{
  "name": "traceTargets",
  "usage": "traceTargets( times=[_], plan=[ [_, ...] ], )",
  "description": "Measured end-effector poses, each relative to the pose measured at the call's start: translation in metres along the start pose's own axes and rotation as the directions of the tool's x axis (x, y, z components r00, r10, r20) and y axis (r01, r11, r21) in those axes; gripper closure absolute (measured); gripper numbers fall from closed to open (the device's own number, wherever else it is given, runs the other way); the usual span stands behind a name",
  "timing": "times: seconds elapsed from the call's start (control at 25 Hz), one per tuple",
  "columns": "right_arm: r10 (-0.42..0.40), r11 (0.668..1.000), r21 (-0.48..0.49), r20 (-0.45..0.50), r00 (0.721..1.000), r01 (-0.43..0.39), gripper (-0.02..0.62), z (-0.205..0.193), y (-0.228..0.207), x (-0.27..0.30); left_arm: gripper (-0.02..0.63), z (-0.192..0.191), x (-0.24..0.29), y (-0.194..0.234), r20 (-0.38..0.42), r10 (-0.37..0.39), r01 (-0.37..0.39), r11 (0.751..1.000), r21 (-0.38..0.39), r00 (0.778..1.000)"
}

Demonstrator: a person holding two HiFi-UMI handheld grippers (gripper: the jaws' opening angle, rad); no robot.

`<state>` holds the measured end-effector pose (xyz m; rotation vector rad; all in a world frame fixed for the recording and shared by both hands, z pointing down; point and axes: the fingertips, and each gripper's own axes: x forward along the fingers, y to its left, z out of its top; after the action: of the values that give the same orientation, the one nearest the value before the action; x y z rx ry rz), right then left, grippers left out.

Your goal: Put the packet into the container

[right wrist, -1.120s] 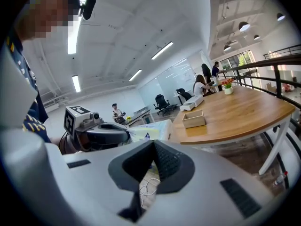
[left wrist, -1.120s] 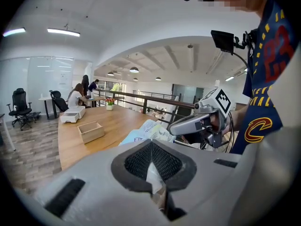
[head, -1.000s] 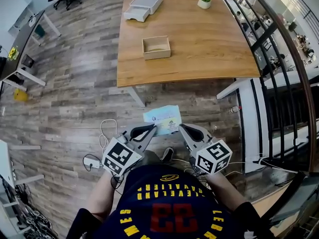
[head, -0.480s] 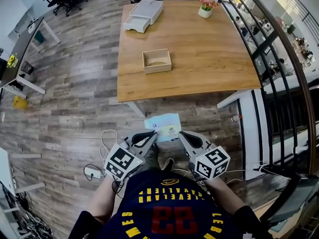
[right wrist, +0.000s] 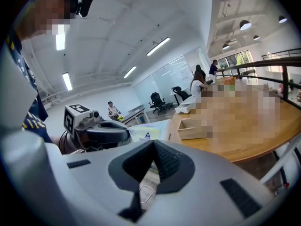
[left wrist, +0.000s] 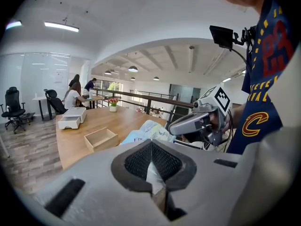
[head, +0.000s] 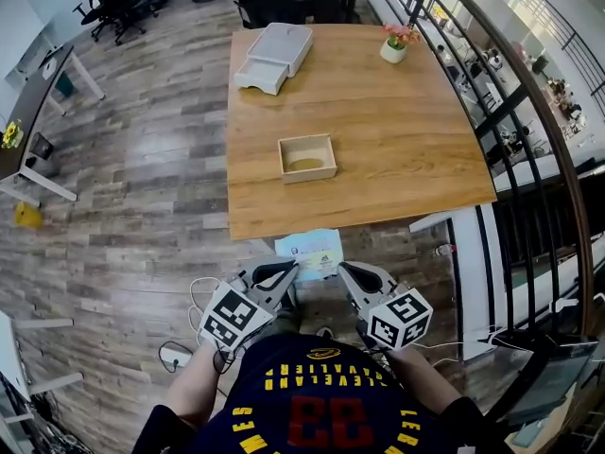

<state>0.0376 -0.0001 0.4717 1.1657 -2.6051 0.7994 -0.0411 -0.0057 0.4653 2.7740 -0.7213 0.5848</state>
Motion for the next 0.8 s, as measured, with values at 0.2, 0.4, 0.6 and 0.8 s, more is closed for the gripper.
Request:
traceTargets(
  times=[0.2, 0.4, 0.6, 0.8],
  plan=[
    [-0.025, 1.0, 0.0, -0.002, 1.0, 0.025, 0.584, 0.017, -0.006, 0.027, 0.6, 0.006, 0.003, 0.033, 0.01, -0.026, 0.026, 1.0, 0.007, 1.0],
    [-0.053, 0.999, 0.005, -0.004, 0.999, 0.053, 0.584, 0.036, -0.016, 0.058, 0.6, 0.014, 0.009, 0.071, 0.015, -0.056, 0.056, 0.998, 0.012, 0.998],
    [-0.081, 0.997, 0.011, 0.009, 0.997, 0.081, 0.584, 0.049, -0.024, 0.073, 0.6, 0.02, 0.012, 0.09, 0.019, -0.078, 0.077, 0.997, 0.029, 0.997],
    [-0.095, 0.995, 0.01, 0.022, 0.995, 0.095, 0.584, 0.065, -0.03, 0.086, 0.6, 0.032, 0.016, 0.109, 0.03, -0.083, 0.082, 0.996, 0.046, 0.996]
  ],
)
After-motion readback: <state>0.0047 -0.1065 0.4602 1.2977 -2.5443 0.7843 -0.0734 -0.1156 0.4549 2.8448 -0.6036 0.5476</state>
